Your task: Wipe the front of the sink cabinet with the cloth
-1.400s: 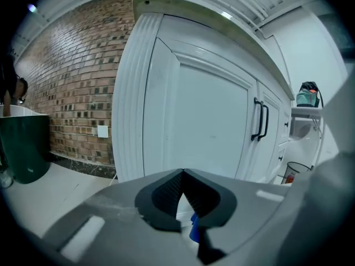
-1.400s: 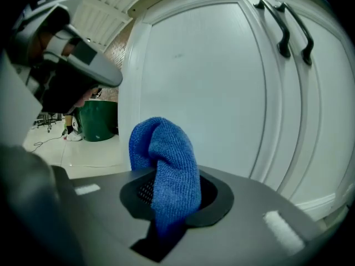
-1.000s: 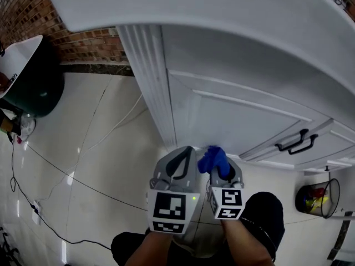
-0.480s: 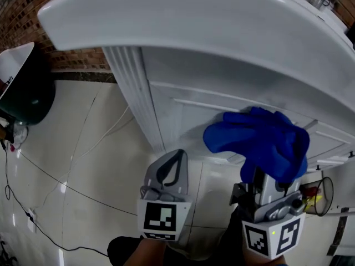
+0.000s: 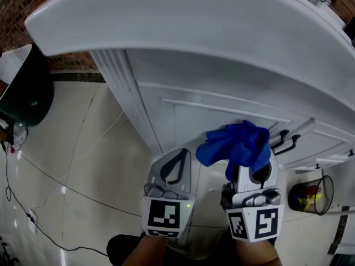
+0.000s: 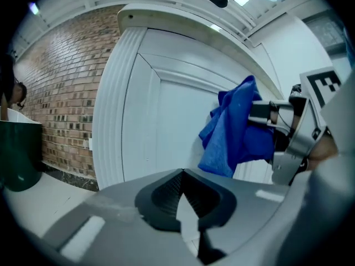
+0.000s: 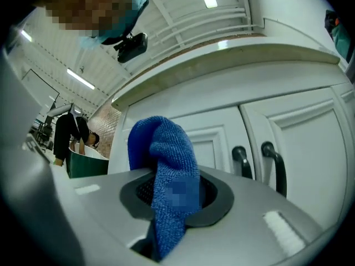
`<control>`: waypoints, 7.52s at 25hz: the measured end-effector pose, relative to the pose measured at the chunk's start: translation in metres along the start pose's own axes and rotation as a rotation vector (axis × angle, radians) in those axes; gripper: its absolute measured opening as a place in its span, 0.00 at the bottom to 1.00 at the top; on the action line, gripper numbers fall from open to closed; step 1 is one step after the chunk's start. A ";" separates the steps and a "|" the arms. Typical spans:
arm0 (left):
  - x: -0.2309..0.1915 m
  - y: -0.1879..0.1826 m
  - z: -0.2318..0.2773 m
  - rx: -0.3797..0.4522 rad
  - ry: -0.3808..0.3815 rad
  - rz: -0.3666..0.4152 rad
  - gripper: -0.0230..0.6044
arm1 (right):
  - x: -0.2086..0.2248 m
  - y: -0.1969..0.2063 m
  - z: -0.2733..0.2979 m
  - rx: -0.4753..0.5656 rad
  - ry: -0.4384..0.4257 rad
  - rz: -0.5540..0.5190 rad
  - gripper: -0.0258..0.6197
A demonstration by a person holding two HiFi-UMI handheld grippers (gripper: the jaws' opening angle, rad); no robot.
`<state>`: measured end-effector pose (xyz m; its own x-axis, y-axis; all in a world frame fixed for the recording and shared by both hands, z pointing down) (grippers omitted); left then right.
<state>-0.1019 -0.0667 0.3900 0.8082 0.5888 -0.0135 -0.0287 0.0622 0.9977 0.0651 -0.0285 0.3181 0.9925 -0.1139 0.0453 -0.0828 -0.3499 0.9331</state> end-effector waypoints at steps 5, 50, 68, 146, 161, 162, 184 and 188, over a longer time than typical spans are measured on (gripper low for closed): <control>0.001 0.001 0.001 -0.005 0.005 0.002 0.05 | 0.005 0.037 -0.015 -0.096 0.035 -0.006 0.16; 0.027 0.007 0.020 0.018 0.117 0.036 0.05 | 0.051 -0.116 0.000 0.245 0.119 -0.150 0.16; 0.040 0.027 0.036 -0.040 0.152 0.041 0.05 | 0.037 0.029 -0.053 -0.160 0.115 -0.128 0.16; 0.118 0.032 0.069 -0.073 0.300 -0.001 0.05 | 0.115 0.149 -0.107 -0.765 0.319 0.211 0.16; 0.164 -0.002 0.069 0.108 0.394 0.023 0.05 | 0.130 -0.111 -0.074 0.134 0.206 -0.126 0.16; 0.167 -0.002 0.069 0.113 0.402 0.028 0.05 | 0.133 -0.113 -0.069 0.147 0.203 -0.131 0.16; 0.165 0.027 0.074 -0.007 0.394 0.056 0.05 | 0.165 0.053 -0.092 -0.305 0.141 -0.062 0.16; 0.169 0.031 0.072 -0.010 0.399 0.064 0.05 | 0.168 0.098 -0.107 -0.375 0.120 -0.041 0.16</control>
<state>0.0761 -0.0232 0.4230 0.5128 0.8582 0.0212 -0.0786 0.0223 0.9967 0.2339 0.0177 0.4550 0.9996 0.0101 0.0262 -0.0263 0.0150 0.9995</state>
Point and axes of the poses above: the fingertips, and each gripper's own axes: z forward along the fingers, x to its right, y out of its underside, the point moved 8 cm from there along -z, backward along the fingers, and after that the axes turned 10 degrees about x, right-handed, at the moved point
